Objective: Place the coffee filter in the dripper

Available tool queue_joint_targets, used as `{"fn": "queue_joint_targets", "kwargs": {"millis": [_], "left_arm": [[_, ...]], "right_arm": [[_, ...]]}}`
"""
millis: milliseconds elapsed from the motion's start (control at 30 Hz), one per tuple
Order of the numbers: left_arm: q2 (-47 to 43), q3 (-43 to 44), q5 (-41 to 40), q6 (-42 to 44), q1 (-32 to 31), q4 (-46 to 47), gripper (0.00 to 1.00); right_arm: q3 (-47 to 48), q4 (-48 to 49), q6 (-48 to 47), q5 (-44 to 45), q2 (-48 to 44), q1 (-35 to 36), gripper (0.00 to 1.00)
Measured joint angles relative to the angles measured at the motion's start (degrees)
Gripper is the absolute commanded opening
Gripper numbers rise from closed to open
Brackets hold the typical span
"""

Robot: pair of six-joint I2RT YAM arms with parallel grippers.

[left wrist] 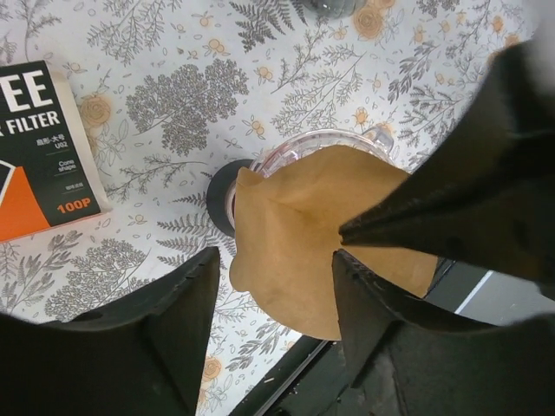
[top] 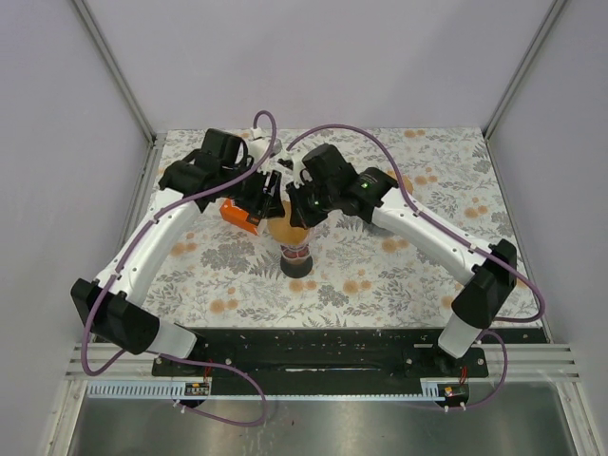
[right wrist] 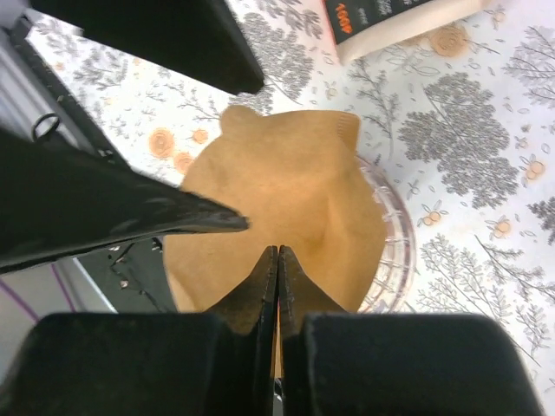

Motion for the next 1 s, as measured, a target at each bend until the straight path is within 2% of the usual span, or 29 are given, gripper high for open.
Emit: {"fn": "queue_joint_targets", "kwargs": {"millis": [133, 467, 633, 767, 1000], "left_arm": [[-0.13, 2.73, 0.5, 1.68, 1.27, -1.9, 0.71], [-5.14, 4.5, 2.38, 2.91, 10.05, -4.63, 0.72], [-7.43, -1.09, 4.46, 0.04, 10.97, -1.57, 0.72], [-6.71, -7.28, 5.99, -3.21, 10.95, 0.28, 0.68], [-5.88, -9.86, 7.8, -7.48, 10.99, 3.67, 0.59]], "right_arm": [[0.02, -1.05, -0.02, 2.75, 1.03, 0.35, 0.0], [3.87, -6.73, -1.27, 9.31, 6.19, 3.26, 0.0], [8.04, -9.18, -2.51, 11.21, 9.31, 4.87, 0.0], [10.84, -11.52, -2.99, 12.79, 12.02, 5.81, 0.0], [13.16, -15.76, -3.13, 13.79, 16.06, 5.88, 0.0]]}}
